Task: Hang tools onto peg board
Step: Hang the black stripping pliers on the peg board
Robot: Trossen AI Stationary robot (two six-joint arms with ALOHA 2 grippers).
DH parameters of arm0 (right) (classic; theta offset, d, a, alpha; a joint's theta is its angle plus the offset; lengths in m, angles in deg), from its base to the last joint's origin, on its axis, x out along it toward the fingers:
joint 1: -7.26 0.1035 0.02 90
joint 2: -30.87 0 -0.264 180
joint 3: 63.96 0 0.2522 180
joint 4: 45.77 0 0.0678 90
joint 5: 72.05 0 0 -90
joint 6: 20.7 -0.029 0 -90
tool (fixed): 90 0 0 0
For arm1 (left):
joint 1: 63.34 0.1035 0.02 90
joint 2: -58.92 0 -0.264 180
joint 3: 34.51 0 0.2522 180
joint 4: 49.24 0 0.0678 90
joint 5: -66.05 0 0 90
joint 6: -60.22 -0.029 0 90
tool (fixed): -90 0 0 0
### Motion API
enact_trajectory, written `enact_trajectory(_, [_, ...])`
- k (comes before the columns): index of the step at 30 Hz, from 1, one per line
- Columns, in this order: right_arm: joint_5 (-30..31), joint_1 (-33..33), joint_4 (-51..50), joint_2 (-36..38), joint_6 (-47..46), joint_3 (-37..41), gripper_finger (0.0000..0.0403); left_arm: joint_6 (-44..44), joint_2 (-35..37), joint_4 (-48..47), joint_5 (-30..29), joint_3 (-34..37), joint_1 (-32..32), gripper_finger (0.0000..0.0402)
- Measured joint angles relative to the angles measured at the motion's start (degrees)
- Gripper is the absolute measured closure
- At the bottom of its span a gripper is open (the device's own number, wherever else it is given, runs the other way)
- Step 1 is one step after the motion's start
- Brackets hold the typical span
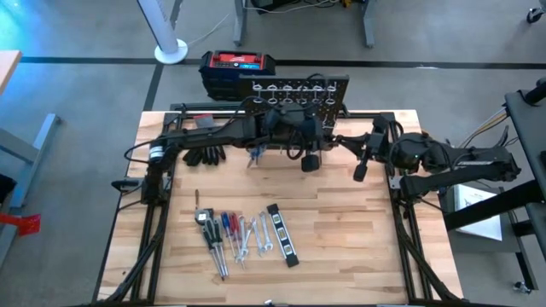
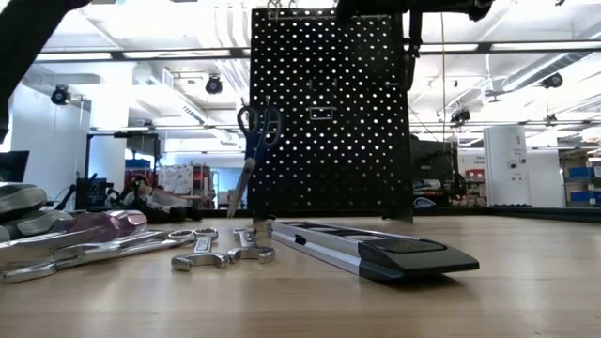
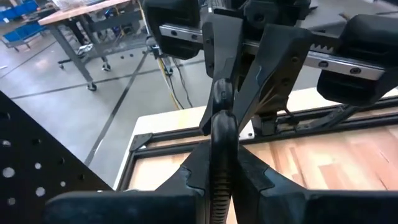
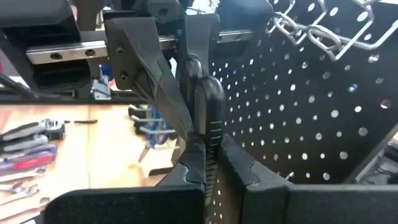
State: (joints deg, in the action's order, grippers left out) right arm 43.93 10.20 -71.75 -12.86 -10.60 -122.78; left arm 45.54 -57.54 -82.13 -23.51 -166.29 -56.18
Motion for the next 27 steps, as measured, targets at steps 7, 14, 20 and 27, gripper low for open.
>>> enact_trajectory(7, [-1.13,0.41,-0.42,-0.04,-0.19,0.0,0.0401,-1.79,-1.7,-7.76,-6.54,-5.86,-2.69,0.0381])
enact_trajectory(14, [-2.53,2.41,-1.39,-0.61,0.1,0.11,0.0401,-2.01,-1.53,-8.96,-13.58,-4.59,-6.1,0.0381])
enact_trajectory(20, [1.12,4.97,-1.04,-0.69,2.17,0.11,0.0402,-7.18,-1.53,-4.92,-20.53,-3.16,-8.27,0.0381])
enact_trajectory(27, [12.72,9.88,-1.02,-0.52,7.71,-1.1,0.0401,-12.05,-1.53,8.3,-25.41,1.82,-8.74,0.0381])
